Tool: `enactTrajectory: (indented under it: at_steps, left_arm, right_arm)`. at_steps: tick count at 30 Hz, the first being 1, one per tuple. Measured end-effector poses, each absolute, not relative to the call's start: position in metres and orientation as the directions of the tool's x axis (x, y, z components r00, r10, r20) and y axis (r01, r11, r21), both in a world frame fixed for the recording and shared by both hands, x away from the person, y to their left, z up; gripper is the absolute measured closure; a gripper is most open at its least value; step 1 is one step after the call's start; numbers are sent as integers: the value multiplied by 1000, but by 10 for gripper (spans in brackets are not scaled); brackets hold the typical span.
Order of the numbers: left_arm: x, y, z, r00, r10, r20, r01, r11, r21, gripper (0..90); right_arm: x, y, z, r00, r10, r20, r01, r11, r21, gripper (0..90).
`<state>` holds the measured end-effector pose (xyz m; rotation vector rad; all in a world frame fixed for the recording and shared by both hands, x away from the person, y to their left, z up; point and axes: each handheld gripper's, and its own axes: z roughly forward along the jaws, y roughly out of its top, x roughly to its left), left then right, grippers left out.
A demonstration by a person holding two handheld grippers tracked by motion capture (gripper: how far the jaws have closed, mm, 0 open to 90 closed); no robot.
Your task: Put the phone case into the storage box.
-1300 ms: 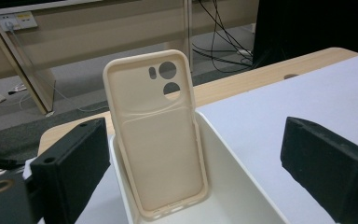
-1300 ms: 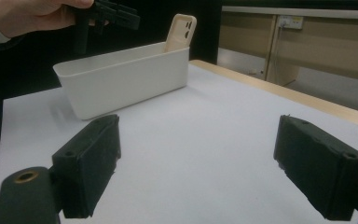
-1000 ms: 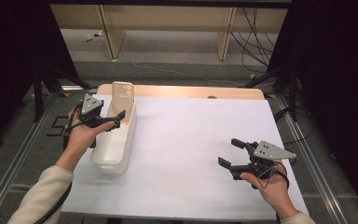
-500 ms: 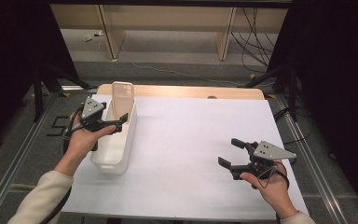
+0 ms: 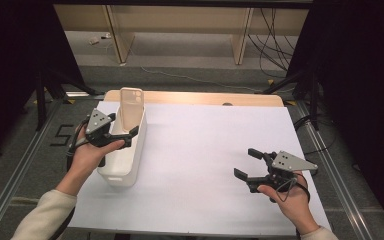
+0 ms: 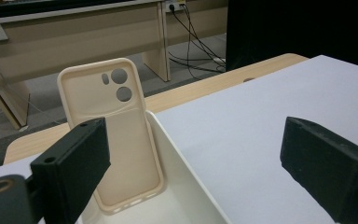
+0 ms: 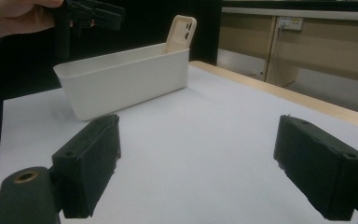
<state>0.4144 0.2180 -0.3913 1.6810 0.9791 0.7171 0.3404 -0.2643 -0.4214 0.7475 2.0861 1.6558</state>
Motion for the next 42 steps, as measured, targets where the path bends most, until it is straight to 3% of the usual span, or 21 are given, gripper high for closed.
enactTrajectory:
  at_steps: [37, 40, 42]
  left_arm:
    - [380, 208, -396, 550, 834, -32, 261, -135, 956, 84]
    - [378, 208, -396, 556, 831, -34, 251, -128, 959, 86]
    - [376, 208, -395, 558, 829, -32, 243, -127, 962, 88]
  right_arm:
    - [339, -264, -420, -793, 606, 66, 190, 143, 971, 159]
    - [341, -265, -419, -786, 617, 29, 159, 158, 975, 159]
    - [339, -265, -419, -787, 614, 53, 192, 162, 968, 159]
